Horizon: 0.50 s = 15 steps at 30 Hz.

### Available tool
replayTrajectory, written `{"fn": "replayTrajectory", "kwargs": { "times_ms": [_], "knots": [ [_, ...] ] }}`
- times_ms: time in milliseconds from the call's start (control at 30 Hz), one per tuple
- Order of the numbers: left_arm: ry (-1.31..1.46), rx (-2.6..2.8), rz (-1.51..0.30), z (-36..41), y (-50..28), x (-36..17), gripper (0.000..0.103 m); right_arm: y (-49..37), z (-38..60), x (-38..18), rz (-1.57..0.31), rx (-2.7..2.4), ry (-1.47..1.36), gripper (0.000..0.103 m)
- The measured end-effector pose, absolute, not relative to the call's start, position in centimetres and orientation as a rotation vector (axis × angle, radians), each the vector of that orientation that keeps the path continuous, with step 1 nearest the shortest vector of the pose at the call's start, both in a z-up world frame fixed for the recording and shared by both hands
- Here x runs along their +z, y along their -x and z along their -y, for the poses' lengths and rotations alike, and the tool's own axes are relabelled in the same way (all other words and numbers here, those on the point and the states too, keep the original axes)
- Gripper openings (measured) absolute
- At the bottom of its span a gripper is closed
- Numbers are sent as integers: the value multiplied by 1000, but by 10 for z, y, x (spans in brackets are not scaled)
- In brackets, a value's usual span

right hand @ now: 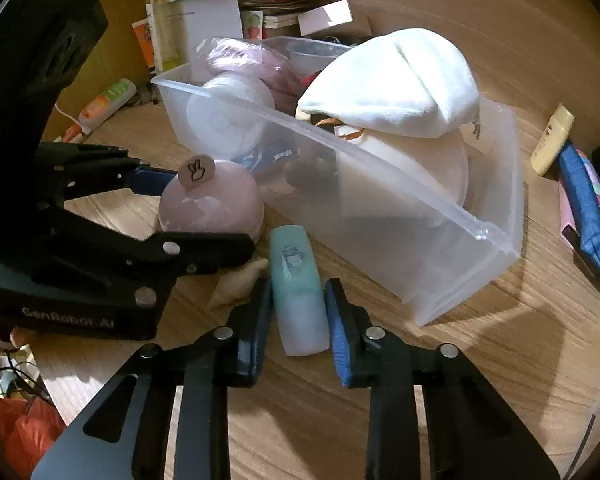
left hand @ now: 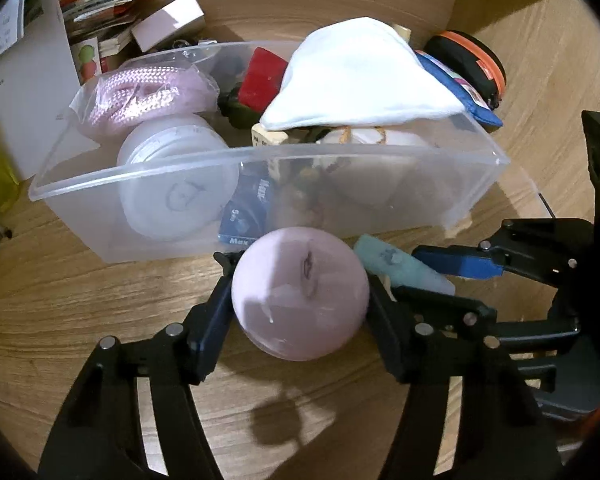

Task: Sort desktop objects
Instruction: 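Carry the pink container and mint-green bottle over the clear box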

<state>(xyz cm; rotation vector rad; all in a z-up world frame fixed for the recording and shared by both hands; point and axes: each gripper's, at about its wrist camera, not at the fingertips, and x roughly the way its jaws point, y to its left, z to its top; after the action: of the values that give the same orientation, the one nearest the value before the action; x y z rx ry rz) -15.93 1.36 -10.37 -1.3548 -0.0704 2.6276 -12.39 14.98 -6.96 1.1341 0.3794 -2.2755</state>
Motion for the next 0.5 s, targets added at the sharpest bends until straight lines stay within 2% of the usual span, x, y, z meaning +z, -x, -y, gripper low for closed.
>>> {"fn": "replayTrajectory", "kwargs": {
  "times_ms": [500],
  "knots": [
    [1294,2735,237,17,118,-91,64,112,-192,-42,-74,-2319,-1116,23]
  ]
}}
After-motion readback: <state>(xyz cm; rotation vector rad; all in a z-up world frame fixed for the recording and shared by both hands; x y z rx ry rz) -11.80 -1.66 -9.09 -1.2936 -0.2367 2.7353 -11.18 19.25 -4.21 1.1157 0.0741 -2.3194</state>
